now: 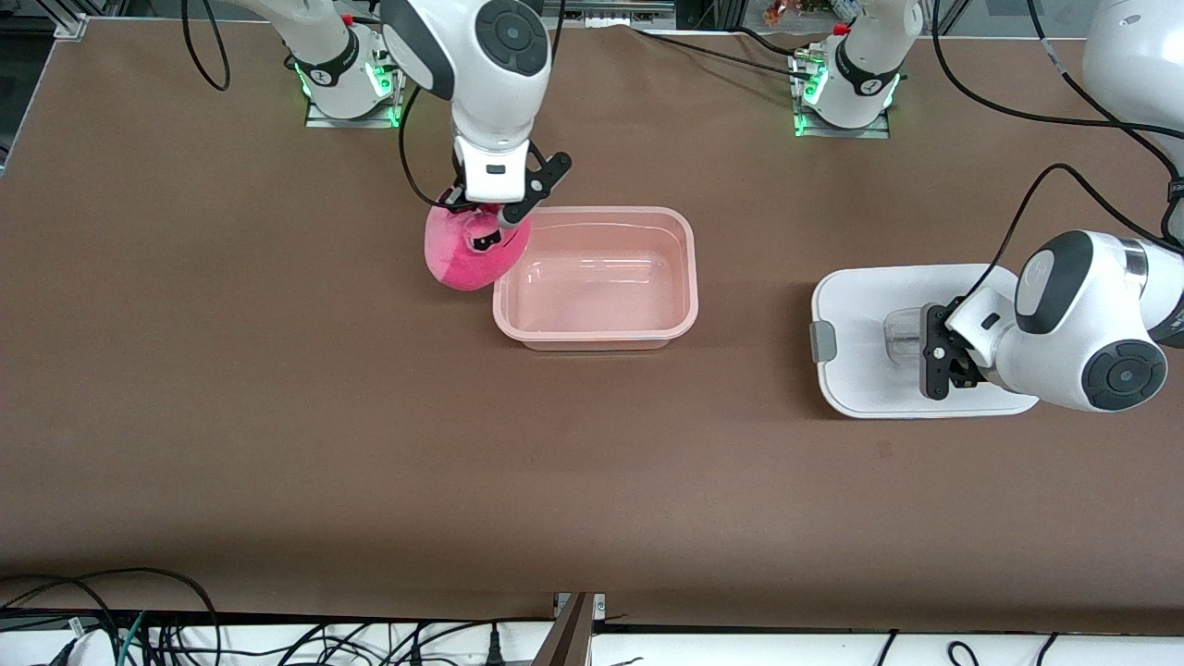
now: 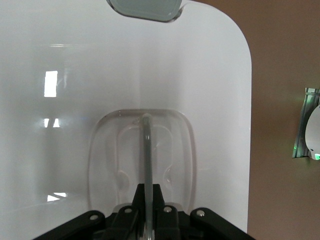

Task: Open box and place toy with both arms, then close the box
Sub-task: 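Carry the pink plush over the open pink box with the right gripper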

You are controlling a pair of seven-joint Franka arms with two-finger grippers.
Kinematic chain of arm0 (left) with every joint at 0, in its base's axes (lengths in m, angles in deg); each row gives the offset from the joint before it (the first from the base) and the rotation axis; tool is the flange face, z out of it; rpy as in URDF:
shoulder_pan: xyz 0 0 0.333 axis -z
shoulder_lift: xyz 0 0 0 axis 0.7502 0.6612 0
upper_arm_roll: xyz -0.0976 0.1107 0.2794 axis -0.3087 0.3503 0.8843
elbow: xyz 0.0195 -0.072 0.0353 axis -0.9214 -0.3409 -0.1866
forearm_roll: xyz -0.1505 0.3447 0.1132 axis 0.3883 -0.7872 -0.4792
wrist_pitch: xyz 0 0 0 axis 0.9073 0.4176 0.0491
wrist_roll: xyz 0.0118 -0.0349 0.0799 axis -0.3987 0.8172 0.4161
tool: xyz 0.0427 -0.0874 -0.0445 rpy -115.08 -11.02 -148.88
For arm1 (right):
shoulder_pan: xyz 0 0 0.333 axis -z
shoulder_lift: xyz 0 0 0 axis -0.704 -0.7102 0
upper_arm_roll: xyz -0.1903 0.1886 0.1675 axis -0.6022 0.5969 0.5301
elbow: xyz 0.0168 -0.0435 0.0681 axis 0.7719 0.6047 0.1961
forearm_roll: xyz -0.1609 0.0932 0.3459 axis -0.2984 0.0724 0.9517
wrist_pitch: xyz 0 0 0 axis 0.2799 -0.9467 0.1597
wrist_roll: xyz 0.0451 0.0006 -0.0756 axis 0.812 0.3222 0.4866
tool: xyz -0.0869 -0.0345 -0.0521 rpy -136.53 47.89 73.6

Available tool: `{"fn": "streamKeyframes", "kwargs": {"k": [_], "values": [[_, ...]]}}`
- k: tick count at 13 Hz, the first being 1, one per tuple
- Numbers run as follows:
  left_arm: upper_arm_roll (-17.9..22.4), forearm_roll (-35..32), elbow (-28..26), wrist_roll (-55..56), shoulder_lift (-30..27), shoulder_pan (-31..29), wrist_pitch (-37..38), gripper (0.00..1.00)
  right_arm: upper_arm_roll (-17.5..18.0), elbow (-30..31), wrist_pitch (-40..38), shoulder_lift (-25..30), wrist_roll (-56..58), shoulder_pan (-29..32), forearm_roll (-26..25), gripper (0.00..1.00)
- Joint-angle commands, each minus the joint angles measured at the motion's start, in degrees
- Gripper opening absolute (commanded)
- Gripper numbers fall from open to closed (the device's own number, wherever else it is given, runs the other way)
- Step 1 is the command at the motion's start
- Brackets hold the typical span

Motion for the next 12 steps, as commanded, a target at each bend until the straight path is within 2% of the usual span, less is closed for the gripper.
{"fn": "streamKeyframes", "kwargs": {"k": [1,6,7,8,12], "values": [[-0.69,-1.11,0.11,-1.39,-0.11,-0.64,-0.09,0.0,-0.13,-5.51,-0.28,-6.4,-6.16,-4.02,-2.93,0.0],[-0.69,-1.11,0.11,-1.39,-0.11,-0.64,-0.09,0.0,-0.22,-10.35,2.08,-12.04,-7.49,-5.69,-3.47,0.0],[-0.69,-1.11,0.11,-1.39,-0.02,-0.73,-0.09,0.0,-0.22,-10.79,3.48,-12.83,-8.02,-5.7,-3.47,0.32],[-0.69,-1.11,0.11,-1.39,-0.02,-0.64,-0.09,0.0,-0.22,-11.49,5.06,-13.36,-8.2,-5.79,-3.47,0.99],[-0.69,-1.11,0.11,-1.39,0.07,-0.73,-0.09,0.0,-0.3,-17.29,3.16,-13.63,-8.55,-8.34,-3.73,1.0]]}}
